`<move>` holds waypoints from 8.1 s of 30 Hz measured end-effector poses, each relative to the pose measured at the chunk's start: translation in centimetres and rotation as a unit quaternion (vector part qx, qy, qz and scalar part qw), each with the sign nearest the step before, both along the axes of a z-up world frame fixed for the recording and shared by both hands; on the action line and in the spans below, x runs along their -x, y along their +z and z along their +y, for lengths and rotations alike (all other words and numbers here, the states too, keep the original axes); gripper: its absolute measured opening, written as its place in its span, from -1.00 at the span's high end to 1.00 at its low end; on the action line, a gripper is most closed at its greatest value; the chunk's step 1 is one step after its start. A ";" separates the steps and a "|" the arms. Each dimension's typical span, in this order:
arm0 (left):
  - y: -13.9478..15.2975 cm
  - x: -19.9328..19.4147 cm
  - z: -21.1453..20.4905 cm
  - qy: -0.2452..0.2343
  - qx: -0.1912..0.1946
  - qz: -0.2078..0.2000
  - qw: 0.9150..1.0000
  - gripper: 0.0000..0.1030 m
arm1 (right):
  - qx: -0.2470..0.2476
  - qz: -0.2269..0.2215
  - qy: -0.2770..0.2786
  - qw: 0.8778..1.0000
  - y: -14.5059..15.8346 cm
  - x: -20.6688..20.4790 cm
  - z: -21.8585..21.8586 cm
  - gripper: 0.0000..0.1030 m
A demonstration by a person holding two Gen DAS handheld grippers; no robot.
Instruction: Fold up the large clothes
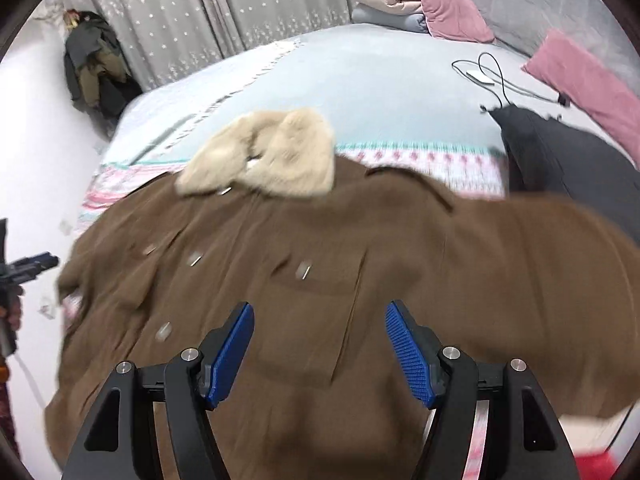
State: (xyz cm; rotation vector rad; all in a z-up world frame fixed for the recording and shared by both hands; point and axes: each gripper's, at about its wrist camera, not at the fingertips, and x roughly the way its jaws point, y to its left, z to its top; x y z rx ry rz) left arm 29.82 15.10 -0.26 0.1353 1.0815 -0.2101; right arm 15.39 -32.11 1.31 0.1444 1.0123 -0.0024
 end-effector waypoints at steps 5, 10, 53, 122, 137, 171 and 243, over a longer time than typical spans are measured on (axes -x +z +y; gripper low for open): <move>-3.2 -7.6 -2.3 -0.029 -0.022 0.007 0.999 -0.46 | 0.036 0.008 0.012 0.999 -2.8 -9.4 -0.9 -0.35; -6.8 -13.6 -5.8 -0.079 0.015 0.026 0.996 -0.46 | 0.076 0.023 0.022 0.997 -6.9 -17.8 -2.1 -0.35; -2.1 -4.1 -9.0 -0.021 -0.008 -0.099 0.995 -0.60 | 0.123 -0.061 -0.041 0.990 -4.5 -14.0 -0.6 -0.43; -0.3 34.0 -11.2 -0.274 0.138 0.062 0.950 -0.66 | -0.002 0.071 0.101 0.992 0.7 31.9 -0.2 -0.34; -8.6 32.4 5.1 -0.005 0.230 0.213 0.950 0.63 | -0.192 0.145 0.035 0.970 -7.9 29.2 -2.4 0.34; -3.0 21.5 14.2 0.221 0.282 0.030 0.933 -0.56 | -0.043 0.052 0.077 0.995 0.9 17.8 6.3 -0.36; 7.2 15.4 23.0 0.227 0.439 -0.345 0.798 0.91 | -0.157 0.088 0.179 0.967 -8.5 0.7 24.6 -0.36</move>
